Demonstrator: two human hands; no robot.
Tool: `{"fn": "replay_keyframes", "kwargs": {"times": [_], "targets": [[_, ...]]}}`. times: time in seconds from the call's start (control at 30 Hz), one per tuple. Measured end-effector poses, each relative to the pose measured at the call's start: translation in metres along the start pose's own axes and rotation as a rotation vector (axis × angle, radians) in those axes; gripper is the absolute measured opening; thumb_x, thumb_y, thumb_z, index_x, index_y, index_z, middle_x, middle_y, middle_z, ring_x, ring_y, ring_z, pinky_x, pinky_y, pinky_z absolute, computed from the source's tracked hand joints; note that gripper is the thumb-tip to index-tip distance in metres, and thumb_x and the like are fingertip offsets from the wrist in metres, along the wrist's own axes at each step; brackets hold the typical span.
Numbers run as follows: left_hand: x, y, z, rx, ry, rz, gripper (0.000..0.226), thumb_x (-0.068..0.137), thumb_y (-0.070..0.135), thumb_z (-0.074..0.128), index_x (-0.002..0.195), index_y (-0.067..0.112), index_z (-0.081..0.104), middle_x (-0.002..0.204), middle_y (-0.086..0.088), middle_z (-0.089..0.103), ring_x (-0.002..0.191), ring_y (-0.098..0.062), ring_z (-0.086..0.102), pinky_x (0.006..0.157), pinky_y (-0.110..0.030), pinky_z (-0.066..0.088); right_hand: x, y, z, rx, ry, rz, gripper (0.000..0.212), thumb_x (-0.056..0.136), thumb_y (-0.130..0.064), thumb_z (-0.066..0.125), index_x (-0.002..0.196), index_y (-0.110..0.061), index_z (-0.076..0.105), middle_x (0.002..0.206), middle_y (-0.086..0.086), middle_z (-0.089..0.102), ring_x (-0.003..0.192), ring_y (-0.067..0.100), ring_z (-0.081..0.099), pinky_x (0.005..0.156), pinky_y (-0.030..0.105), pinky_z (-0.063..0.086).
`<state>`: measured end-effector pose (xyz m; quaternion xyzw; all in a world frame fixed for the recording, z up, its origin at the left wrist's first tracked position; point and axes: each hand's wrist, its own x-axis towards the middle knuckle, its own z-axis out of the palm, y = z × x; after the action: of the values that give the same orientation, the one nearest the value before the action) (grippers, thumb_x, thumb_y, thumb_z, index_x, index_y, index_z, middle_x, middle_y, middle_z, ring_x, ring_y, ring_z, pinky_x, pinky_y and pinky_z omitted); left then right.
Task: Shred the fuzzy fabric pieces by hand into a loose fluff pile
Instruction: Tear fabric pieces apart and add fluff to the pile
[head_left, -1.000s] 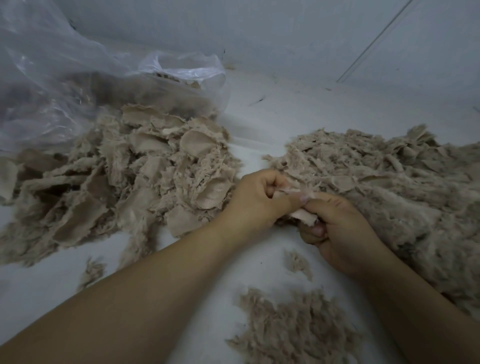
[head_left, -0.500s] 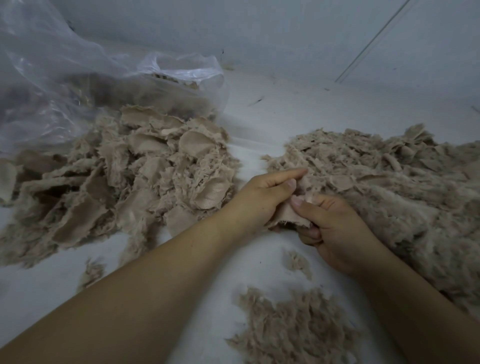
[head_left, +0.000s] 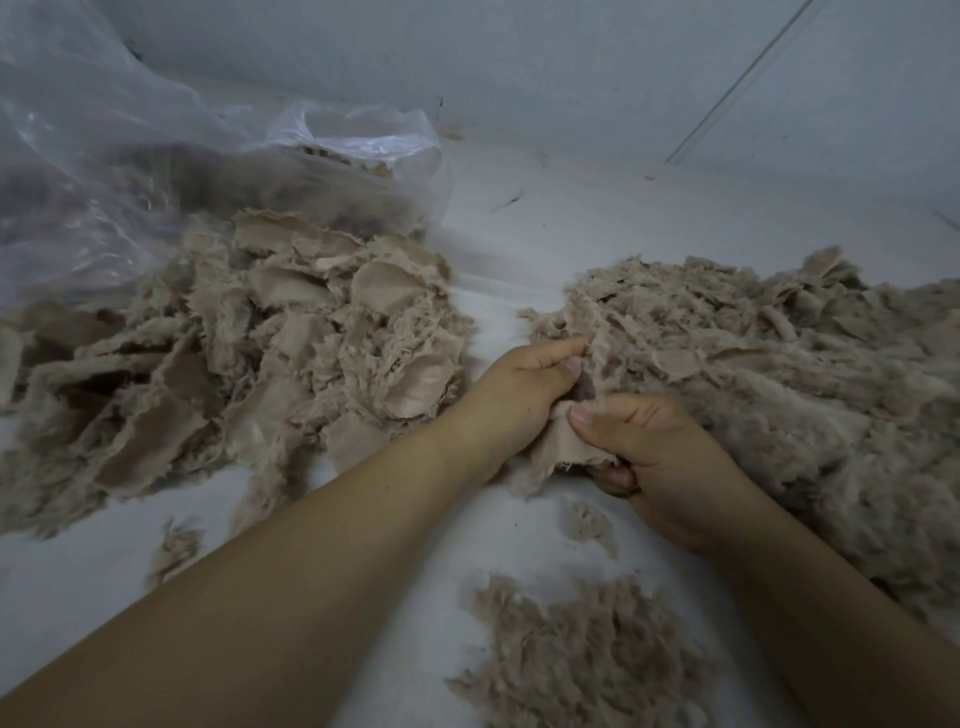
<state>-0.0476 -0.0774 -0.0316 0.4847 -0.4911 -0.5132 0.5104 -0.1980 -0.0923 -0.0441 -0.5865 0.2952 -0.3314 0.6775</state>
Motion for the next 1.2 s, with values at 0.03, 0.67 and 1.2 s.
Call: {"fn": "replay_keyframes", "kwargs": {"times": [0.03,0.67,1.2], "targets": [[0.0,0.0,0.0,-0.002,0.003,-0.005,0.035,0.102,0.008,0.045,0.136,0.011,0.054,0.088,0.02,0.071,0.084,0.011,0.063,0.078,-0.006,0.048,-0.001,0.0,0.0,-0.021,-0.012,-0.003,0.03,0.081,-0.027,0.072,0.07,-0.001,0.064,0.052,0.004,0.042,0.041,0.008,0.029,0.041,0.017,0.025],[-0.018,0.001,-0.004,0.353,0.155,0.378,0.006,0.08,0.011,0.078,0.086,0.013,0.076,0.094,-0.014,0.06,0.082,-0.01,0.056,0.071,-0.016,0.042,0.004,0.001,-0.001,0.165,0.047,-0.015,0.027,0.089,-0.026,0.051,0.08,-0.002,0.056,0.05,-0.001,0.041,0.037,0.004,0.027,0.037,0.017,0.022],[-0.016,0.002,0.0,0.291,0.306,0.324,0.043,0.091,0.021,0.067,0.055,0.005,0.052,0.055,-0.001,0.048,0.05,-0.007,0.04,0.051,-0.023,0.035,0.002,0.003,0.002,0.029,0.065,-0.065,0.023,0.084,-0.026,0.064,0.067,-0.011,0.063,0.055,0.004,0.029,0.043,0.009,0.02,0.04,0.02,0.02]]}}
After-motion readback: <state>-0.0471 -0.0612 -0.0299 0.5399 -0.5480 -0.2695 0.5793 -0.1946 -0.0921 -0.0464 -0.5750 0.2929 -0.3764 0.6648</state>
